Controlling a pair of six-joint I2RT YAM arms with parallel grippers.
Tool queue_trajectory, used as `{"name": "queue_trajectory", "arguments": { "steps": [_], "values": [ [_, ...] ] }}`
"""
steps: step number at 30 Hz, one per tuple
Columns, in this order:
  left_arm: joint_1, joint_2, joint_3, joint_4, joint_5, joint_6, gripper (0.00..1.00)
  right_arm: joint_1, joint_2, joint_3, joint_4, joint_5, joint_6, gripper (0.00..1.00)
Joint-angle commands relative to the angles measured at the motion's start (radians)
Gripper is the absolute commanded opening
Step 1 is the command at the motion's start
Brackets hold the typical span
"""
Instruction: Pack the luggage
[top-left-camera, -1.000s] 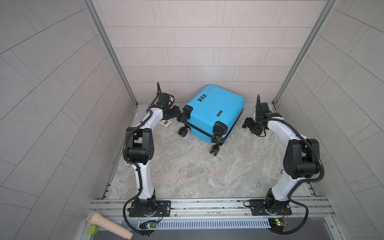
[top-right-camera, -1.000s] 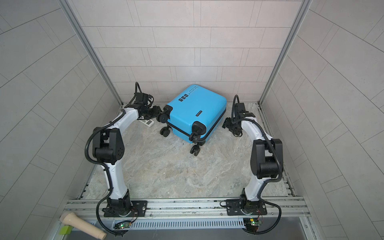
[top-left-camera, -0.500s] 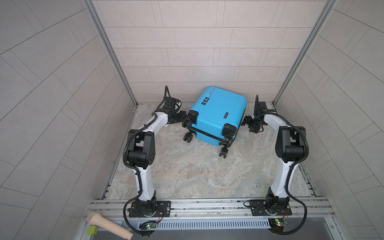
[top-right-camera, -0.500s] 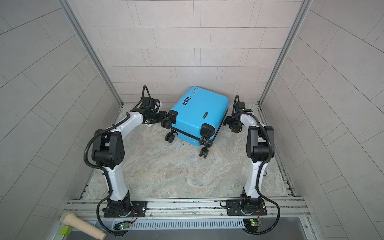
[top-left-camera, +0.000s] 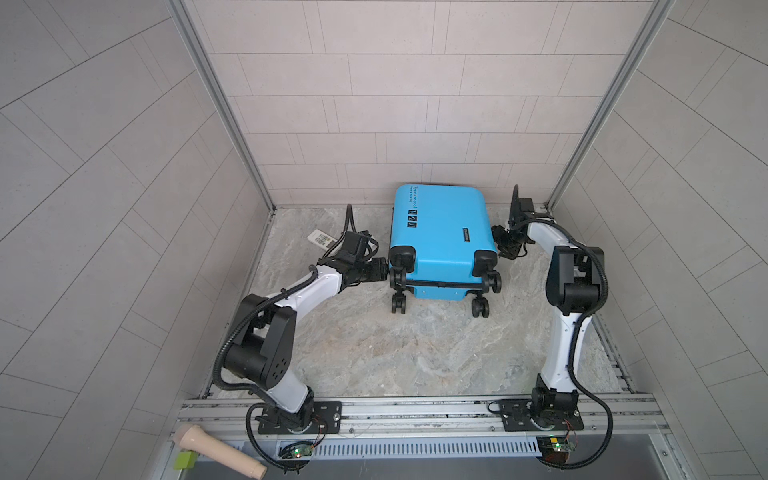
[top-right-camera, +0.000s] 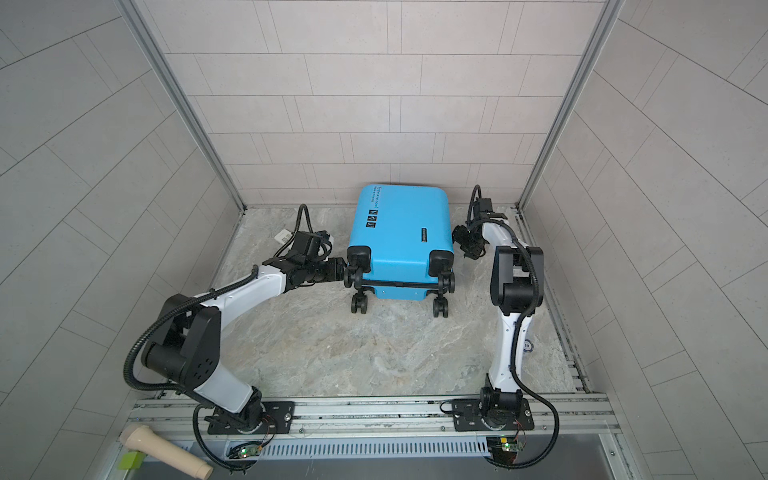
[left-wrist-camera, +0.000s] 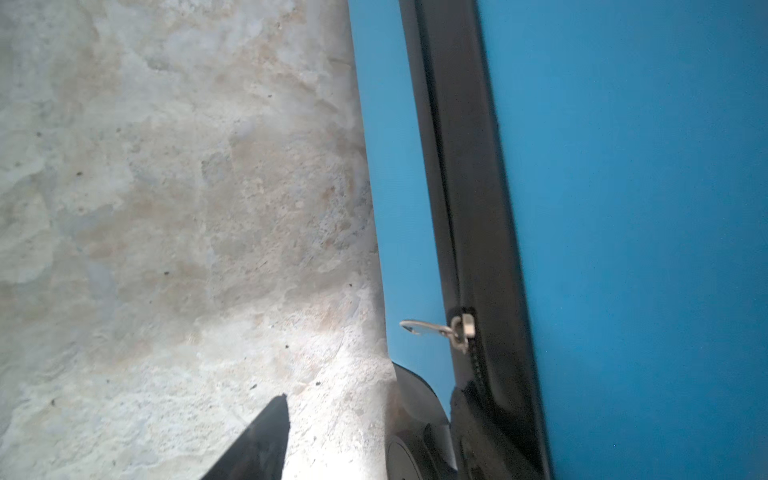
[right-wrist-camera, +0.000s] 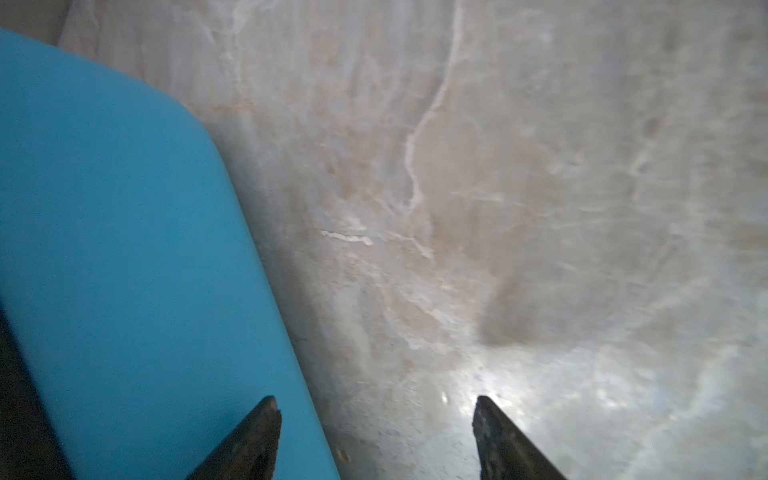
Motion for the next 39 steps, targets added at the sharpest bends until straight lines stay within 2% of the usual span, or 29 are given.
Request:
{"name": "queue_trajectory", "arguments": {
  "steps": [1,7,14,18,22,26,31,36,39],
  "values": [
    [-0.025,-0.055,-0.027,0.049,-0.021,-0.02,0.67,0.108,0.025,0.068,-0.026,-0.081,0.02,0.75],
    [-0.004,-0.14,0.014,-0.115,-0.137,-0.001,0.68,0.11,-0.007,0.058,-0.04,-0.011,0.042,0.76],
    [0.019,-0.361,0.028,-0.289,-0.203,-0.059,0.76,0.026,-0.204,-0.087,-0.041,0.039,0.035,0.78],
    [0.016,-0.508,-0.023,-0.321,-0.186,-0.105,0.78,-0.007,-0.362,-0.216,-0.029,0.042,0.014,0.79],
    [0.008,-0.609,-0.154,-0.33,-0.184,-0.184,0.78,-0.008,-0.511,-0.377,-0.017,0.046,-0.016,0.8],
    [-0.018,-0.671,-0.34,-0.221,-0.141,-0.297,0.77,-0.016,-0.605,-0.528,-0.016,0.058,-0.055,0.79],
    [-0.128,-0.679,-0.47,-0.096,-0.146,-0.402,0.77,-0.05,-0.699,-0.762,0.014,0.051,-0.094,0.77],
    [-0.239,-0.662,-0.653,0.24,-0.179,-0.546,0.77,-0.05,-0.809,-0.954,0.083,-0.017,-0.08,0.76],
    [-0.302,-0.618,-0.694,0.387,-0.23,-0.584,0.77,-0.042,-0.876,-1.047,0.13,-0.048,-0.05,0.76]
  ]
}}
